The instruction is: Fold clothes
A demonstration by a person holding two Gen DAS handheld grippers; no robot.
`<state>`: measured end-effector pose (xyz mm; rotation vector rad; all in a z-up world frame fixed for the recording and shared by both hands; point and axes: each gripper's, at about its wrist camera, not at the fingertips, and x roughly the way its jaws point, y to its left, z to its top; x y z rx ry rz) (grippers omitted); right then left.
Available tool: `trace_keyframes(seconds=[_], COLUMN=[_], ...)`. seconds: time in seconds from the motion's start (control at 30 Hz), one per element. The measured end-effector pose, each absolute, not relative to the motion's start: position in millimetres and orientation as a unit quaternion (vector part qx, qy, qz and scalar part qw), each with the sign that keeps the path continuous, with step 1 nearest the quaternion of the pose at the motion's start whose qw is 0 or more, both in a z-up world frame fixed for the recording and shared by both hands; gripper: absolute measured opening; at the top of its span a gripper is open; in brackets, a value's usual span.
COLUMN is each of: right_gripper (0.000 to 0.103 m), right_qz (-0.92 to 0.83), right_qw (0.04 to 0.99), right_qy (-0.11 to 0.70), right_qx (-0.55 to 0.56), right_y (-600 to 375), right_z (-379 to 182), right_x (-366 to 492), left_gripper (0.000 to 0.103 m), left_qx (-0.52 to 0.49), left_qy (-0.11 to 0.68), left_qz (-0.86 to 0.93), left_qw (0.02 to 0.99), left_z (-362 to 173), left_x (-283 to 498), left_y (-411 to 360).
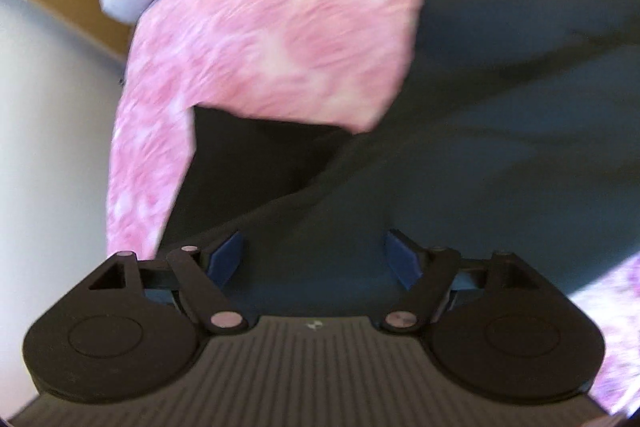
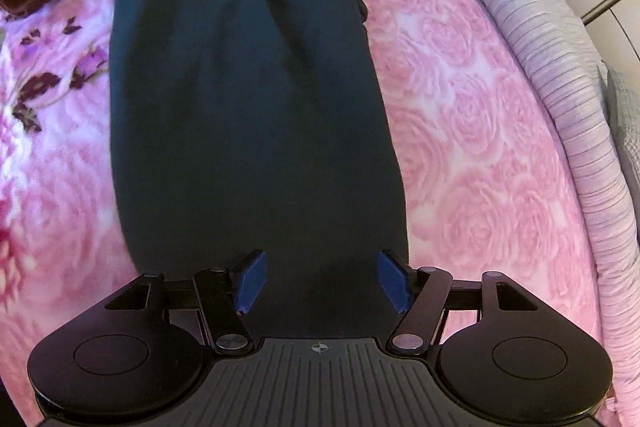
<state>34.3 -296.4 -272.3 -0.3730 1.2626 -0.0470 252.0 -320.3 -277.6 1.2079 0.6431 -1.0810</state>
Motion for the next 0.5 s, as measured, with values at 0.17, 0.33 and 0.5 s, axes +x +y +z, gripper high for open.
trace_keyframes(seconds=[0.17,0.33,0.5], right_gripper=[0.065,0.065,0.045], right_qz=[-0.040,-0.081,-0.102], right_qw=[0.782,0.792,0.779], right_qy=[0.608,0.601,0.617], right_qx=[-0.135,-0.072,0.039], right_y=[-316.2,-344.5,-384.6], right_z=[-275.4,-270.4,-281.9], right_x=[42.4,52.4,46.2], left_gripper=[0.072,0.008,0.007], left_qx=[0.500,0.496,0.442], left_qy=[0.362,0.355,0.338], left_qz=[-0.472,-0.513,-0.593], left_qw=[0.630,0.604,0.583], left_z=[-281.0,-263.0,-215.3], left_x=[293.9,272.4,224.2], left_y=[-320.8,-321.4,-319.6])
